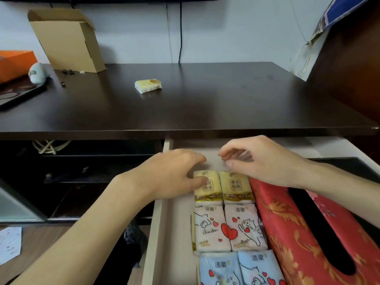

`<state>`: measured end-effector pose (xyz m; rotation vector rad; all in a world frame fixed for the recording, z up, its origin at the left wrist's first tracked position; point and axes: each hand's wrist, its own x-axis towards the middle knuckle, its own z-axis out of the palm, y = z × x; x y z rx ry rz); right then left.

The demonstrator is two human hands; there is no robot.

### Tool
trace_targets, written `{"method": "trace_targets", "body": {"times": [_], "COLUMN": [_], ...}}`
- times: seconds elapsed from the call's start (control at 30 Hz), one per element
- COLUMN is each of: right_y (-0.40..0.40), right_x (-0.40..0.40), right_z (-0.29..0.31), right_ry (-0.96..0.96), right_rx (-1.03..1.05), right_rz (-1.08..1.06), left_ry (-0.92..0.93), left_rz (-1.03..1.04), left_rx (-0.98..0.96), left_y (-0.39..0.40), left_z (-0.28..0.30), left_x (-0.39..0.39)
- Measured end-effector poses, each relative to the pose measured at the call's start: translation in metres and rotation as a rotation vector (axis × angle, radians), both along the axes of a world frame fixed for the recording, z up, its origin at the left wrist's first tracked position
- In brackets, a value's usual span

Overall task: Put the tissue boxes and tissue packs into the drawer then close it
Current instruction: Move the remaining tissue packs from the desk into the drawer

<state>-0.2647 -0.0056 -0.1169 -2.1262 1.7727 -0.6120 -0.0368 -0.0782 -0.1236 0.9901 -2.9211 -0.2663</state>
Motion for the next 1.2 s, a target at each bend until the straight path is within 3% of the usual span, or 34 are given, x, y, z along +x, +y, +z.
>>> {"method": "trace_targets", "body": {"times": [0.17,0.23,0.33,0.43,0.63,1.0,1.2], "right_y": [-0.043,-0.085,-0.17,-0.251,-0.321,-0.24,-0.171], "right_x": [0.02,0.037,0.071,0.108,0.142,0.102,0.064], "right_z": [0.033,0.048,0.058,0.052,0.044,0.061,0.064], "right_ry": [-0.389,-0.423,-0.306,-0.059,0.199,0.684,0.693], "right_rx": [-0.167,-0.155,-0.134,-0.097,0.045,-0.065,-0.105], "right_rz": [-0.007,-0.029,-0.046,-0.097,-0.105,-0.011,0.043], "left_ry": [0.309,0.352,0.343,0.354,0.348,0.278,0.247], "left_rz": [0.261,0.402,0.534,0.589,0.469,0.383,0.154], "left_rx": [-0.157,-0.197,-0.213,-0.172,-0.068,-0.085,-0.08], "left_y": [-0.016,-0.026,-0.04,-0.045,-0.022,-0.013,-0.002], "left_z": [0.032,0.039,0.04,0.034,0.008,0.01,0.002], "left_x": [0.042,0.061,0.083,0.094,0.091,0.091,0.061]}}
